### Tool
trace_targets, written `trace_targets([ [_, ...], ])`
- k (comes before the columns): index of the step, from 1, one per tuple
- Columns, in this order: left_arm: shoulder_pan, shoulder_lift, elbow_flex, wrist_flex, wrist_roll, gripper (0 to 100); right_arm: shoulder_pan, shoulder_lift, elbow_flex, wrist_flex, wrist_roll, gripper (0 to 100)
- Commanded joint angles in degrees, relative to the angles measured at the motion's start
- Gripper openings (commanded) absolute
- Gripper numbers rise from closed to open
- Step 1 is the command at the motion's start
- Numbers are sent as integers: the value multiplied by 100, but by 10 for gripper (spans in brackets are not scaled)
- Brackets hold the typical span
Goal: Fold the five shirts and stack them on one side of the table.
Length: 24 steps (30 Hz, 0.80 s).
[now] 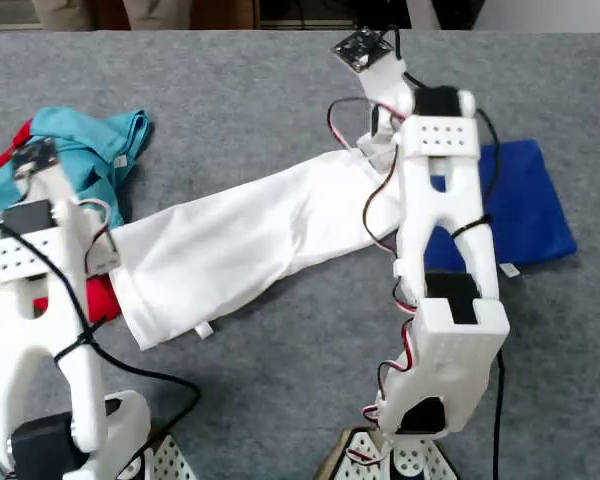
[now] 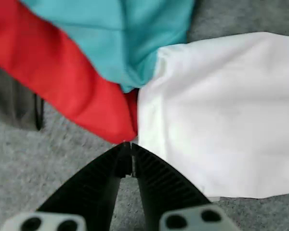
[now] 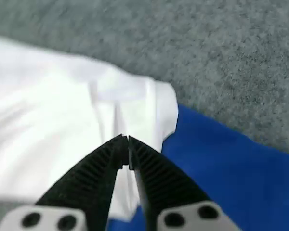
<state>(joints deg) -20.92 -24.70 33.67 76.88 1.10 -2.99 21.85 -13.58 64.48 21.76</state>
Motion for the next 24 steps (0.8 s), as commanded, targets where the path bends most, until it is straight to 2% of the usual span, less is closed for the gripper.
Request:
trace_targets([
  [1, -299, -101, 158, -97, 9, 85, 198, -382, 1007, -1881, -677, 5],
  [5, -246, 136, 202, -149, 53, 164, 462, -418, 1780, -2989, -1196, 5],
  [8, -44, 409, 237, -334, 70, 187, 734, -409, 2053, -3516, -1451, 5],
  [12, 88, 980, 176, -747, 607, 188, 840, -400, 2255, -4053, -1433, 5],
  [16, 79, 1789, -44, -1020, 949, 186, 813, -374, 2281, -4334, -1424, 5],
  [24, 114, 2835, -598, -985, 985, 185, 822, -356, 2290, -4448, -1398, 5],
])
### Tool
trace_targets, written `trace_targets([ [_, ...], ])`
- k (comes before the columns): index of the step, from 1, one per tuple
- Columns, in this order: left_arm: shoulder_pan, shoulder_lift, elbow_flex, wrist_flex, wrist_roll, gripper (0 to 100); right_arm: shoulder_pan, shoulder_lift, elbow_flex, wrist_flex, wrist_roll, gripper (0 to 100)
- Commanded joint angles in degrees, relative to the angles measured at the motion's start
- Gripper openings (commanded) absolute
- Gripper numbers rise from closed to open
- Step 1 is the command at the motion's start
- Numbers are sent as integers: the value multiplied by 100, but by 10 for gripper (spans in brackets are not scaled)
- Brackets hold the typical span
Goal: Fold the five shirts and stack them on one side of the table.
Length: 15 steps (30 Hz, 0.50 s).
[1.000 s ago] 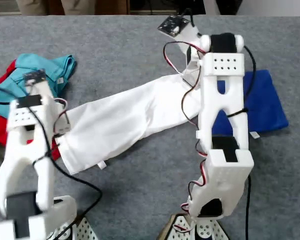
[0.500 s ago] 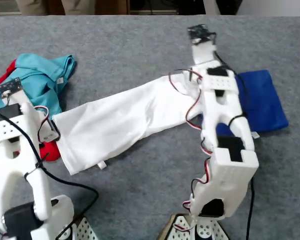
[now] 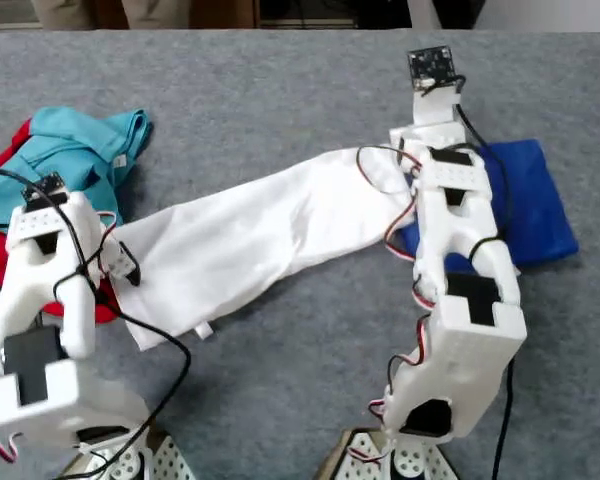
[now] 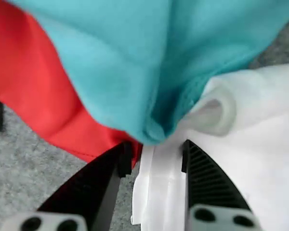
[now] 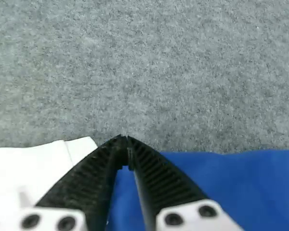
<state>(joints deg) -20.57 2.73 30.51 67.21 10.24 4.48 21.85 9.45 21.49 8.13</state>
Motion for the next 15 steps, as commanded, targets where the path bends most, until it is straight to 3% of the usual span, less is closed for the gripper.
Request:
trace_targets([
  [1, 79, 110, -281, -18, 70, 185, 66, -356, -13, -149, 35, 5],
  [15, 193, 708, -308, -176, 79, 184, -48, -224, -48, -149, 229, 5],
])
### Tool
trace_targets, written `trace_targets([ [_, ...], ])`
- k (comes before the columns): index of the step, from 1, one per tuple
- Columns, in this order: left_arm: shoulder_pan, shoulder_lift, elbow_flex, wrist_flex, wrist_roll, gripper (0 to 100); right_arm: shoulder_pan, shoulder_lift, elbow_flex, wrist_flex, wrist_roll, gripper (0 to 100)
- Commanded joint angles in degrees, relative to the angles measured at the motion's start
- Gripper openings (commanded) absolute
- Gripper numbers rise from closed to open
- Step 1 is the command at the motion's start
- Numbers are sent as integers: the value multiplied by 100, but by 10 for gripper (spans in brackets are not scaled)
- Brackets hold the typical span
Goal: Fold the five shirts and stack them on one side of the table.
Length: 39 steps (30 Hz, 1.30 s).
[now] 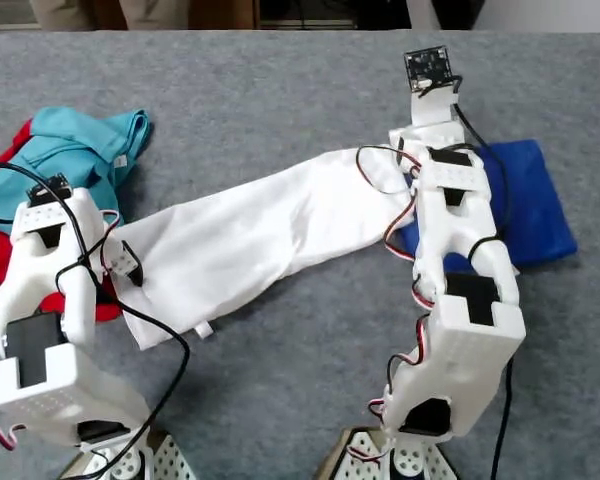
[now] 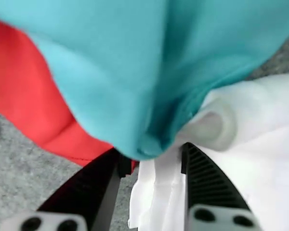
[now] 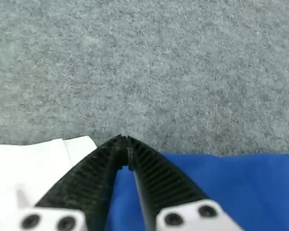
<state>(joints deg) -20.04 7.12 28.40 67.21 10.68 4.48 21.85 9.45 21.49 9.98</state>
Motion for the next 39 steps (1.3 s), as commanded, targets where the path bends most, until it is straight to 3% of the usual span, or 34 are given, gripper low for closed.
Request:
trace_targets([
  [1, 185, 347, -114, -185, 44, 178, -40, -224, -48, -149, 44, 5],
  [7, 211, 576, -378, -185, 35, 19, -40, -224, -48, -149, 44, 5],
  [18, 527, 347, -818, -114, -9, 19, -40, -224, -48, -149, 44, 5],
  [32, 791, 101, -3068, 1521, -176, 19, -13, -224, -48, -149, 35, 5],
  [39, 1266, 110, -4123, 2154, -176, 20, 57, -215, -119, -149, -211, 5],
])
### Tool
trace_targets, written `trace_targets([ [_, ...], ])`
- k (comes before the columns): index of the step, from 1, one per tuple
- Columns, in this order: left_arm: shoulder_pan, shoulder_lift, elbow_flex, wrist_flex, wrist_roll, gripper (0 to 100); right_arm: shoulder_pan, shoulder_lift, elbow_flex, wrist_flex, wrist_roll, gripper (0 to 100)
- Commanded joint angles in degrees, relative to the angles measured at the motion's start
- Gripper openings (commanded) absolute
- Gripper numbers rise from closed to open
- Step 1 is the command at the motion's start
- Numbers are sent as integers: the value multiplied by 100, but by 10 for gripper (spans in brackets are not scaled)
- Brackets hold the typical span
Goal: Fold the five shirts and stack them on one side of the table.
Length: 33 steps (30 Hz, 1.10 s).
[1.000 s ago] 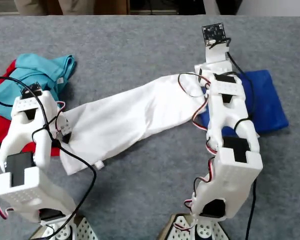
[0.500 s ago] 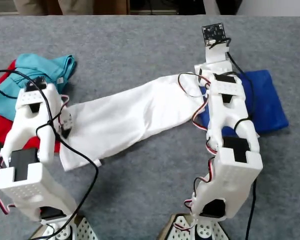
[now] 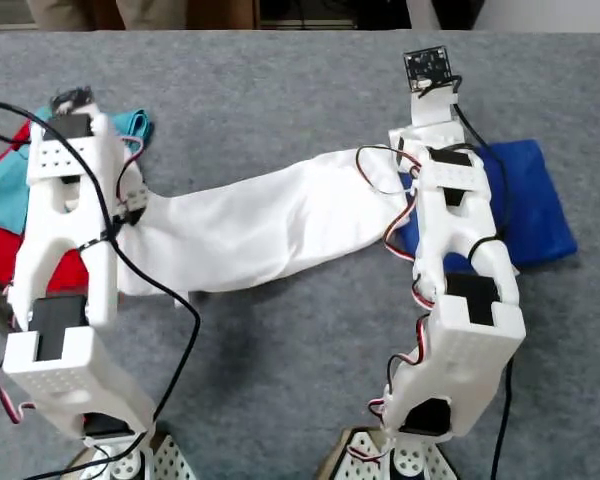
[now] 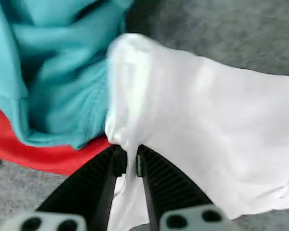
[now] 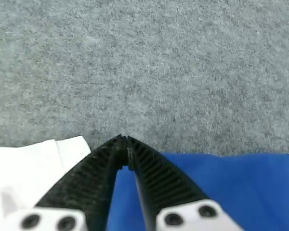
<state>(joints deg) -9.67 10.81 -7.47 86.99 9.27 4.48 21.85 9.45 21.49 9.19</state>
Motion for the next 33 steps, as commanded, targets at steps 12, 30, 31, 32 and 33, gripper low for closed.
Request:
trace_targets([
  [12, 1187, -259, -976, 185, -26, 19, 189, -224, -136, -123, -176, 5],
  [30, 3288, 1138, -2778, -1099, 932, 19, 1209, -154, -136, -1029, -1002, 5],
  [31, 3358, 1349, -3077, -1090, 1002, 19, 1209, -136, -136, -1029, -993, 5],
  [32, 3420, 1552, -3402, -1073, 1073, 19, 1209, -127, -145, -1029, -993, 5],
  [33, 3481, 1745, -3701, -1073, 1134, 19, 1200, -119, -145, -1029, -993, 5],
])
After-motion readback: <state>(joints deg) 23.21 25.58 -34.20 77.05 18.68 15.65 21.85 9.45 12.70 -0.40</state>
